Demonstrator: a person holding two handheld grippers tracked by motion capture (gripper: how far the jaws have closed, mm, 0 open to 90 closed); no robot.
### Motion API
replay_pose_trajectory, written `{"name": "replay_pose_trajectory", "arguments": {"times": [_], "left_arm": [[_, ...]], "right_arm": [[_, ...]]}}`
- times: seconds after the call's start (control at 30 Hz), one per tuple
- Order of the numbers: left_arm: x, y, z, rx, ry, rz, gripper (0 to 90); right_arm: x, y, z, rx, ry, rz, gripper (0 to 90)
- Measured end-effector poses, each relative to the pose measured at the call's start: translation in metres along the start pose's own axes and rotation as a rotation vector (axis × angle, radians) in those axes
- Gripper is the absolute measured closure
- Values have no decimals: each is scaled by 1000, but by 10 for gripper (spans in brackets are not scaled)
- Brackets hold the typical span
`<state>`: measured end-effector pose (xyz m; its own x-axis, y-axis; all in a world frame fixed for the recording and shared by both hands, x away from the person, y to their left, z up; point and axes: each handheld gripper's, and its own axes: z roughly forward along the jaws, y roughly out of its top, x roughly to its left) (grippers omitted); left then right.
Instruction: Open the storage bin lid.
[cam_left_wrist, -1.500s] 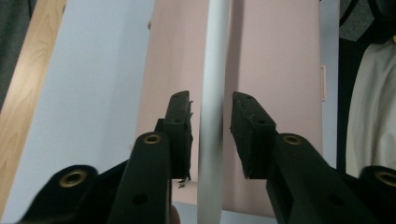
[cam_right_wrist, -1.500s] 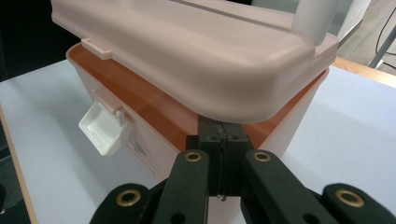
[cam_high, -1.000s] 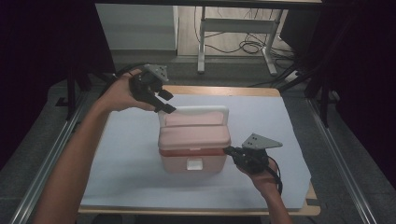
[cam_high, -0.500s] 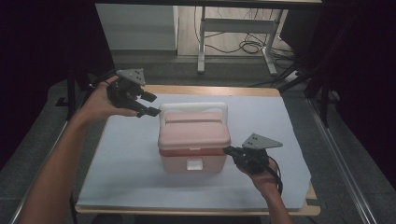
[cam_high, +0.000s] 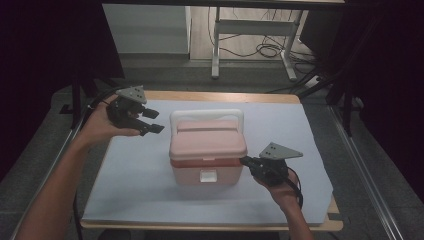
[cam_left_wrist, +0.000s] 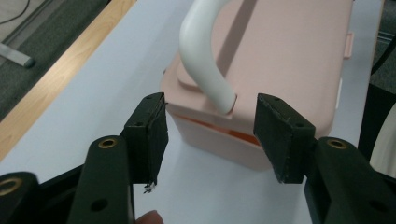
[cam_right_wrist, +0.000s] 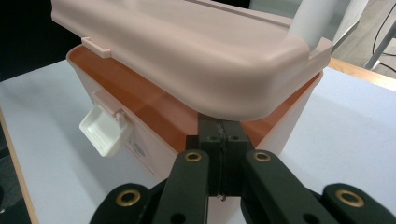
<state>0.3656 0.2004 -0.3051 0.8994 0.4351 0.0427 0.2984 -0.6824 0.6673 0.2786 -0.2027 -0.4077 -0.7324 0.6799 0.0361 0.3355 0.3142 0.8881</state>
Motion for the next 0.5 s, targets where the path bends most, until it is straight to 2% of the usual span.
{"name": "replay_pose_trajectory", "arguments": {"times": [0.3,0.5], "left_arm": [[-5,-20,11,6,24,-27,478],[-5,-33,16,1,20,-48,484]], "right_arm": [[1,0,0,1,-4,-3,900],[1,0,0,3,-6,-4,900]]}}
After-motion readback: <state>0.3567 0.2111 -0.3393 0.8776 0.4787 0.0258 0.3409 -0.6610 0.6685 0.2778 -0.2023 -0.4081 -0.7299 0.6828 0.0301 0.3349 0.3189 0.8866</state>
